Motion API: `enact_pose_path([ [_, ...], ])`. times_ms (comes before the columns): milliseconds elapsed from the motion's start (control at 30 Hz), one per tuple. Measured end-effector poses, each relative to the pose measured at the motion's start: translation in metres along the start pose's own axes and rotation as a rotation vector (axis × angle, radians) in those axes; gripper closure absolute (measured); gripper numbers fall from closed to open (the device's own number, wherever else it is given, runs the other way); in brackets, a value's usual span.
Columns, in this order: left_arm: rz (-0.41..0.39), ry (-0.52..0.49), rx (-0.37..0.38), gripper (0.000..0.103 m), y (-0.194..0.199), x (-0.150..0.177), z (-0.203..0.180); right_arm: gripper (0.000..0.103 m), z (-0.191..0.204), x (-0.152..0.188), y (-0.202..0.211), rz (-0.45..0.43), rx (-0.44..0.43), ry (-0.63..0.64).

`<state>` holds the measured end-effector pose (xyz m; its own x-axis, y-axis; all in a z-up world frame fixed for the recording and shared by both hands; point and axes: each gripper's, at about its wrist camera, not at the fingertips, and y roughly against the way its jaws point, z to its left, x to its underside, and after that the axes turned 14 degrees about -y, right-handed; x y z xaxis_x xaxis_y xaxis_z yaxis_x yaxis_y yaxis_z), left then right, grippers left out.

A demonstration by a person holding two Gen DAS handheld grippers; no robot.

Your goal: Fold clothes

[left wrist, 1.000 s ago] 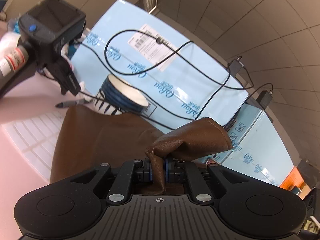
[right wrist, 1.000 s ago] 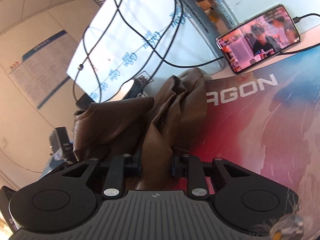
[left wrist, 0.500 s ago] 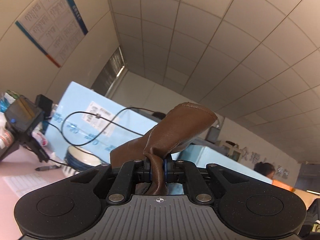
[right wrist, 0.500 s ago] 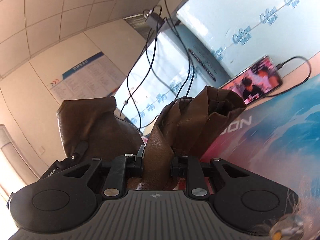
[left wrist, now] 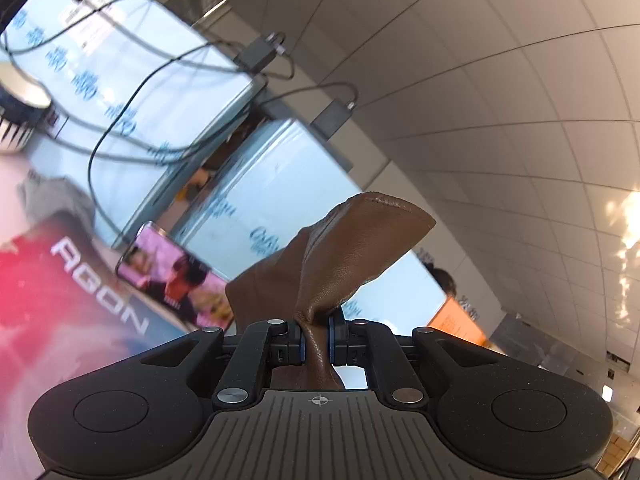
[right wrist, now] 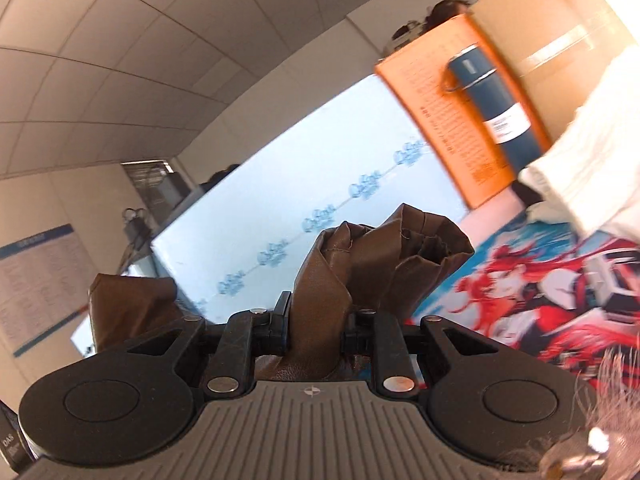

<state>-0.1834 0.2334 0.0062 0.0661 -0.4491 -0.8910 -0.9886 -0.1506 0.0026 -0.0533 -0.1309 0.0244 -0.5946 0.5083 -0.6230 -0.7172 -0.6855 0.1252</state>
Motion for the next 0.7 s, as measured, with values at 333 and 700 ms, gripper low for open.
enact_pose_path([
  [333, 0.161, 0.114, -0.251, 0.090, 0.038, 0.030, 0.034, 0.084, -0.062, 0.009, 0.017, 0.126, 0.204, -0.048],
  [700, 0.320, -0.009, -0.240, 0.085, -0.013, 0.025, 0.032, 0.084, -0.068, -0.010, -0.011, 0.117, 0.298, 0.016],
])
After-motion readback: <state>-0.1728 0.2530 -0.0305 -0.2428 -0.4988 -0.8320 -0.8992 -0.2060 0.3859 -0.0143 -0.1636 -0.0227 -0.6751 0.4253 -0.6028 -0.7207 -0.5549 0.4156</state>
